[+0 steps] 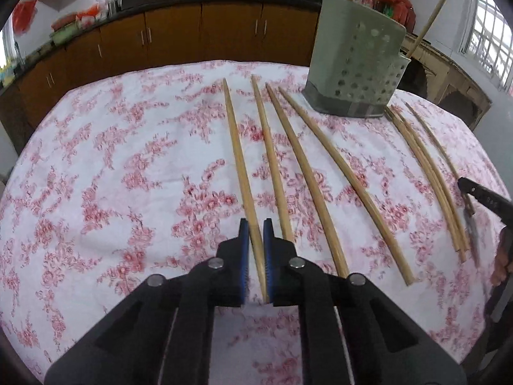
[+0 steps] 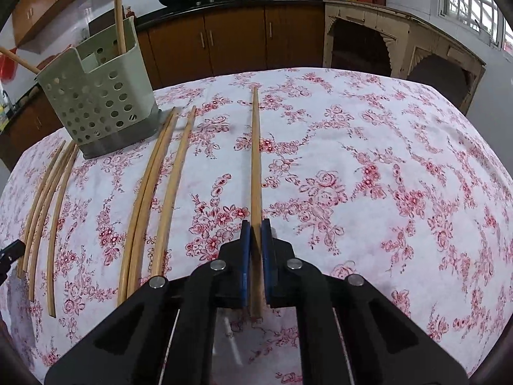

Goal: Organize utensils
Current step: 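Close the right tool on a chopstick while the left tool grasps another chopstick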

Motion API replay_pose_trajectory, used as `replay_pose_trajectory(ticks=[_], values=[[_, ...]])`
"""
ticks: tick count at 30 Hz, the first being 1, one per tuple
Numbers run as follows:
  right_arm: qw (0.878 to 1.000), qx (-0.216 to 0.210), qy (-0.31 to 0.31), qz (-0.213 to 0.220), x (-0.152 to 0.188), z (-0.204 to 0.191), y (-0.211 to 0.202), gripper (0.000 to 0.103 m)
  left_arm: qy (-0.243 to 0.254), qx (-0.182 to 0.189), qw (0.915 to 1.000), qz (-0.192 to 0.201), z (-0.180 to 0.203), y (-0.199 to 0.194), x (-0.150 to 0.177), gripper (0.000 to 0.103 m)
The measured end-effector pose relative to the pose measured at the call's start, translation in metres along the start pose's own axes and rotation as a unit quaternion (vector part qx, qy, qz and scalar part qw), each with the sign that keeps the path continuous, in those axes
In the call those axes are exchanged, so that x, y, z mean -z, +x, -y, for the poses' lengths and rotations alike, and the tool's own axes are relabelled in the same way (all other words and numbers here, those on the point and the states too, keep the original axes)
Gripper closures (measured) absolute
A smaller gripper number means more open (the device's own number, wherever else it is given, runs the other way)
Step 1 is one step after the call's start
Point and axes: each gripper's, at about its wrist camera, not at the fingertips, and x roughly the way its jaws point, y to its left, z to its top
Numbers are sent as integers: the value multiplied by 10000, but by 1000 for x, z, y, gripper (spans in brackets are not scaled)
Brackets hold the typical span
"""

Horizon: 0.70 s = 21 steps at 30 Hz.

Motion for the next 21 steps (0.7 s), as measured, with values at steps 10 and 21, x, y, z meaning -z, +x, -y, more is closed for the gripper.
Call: replay_pose_trajectory(ticks=[10,21], values=[[10000,16,48,65,-8,5,7,95,-135,-97,9998,115,-18,11,-15,95],[10000,2,57,66,-8,5,7,95,-220,27,9997,116,-20,11,-15,93]])
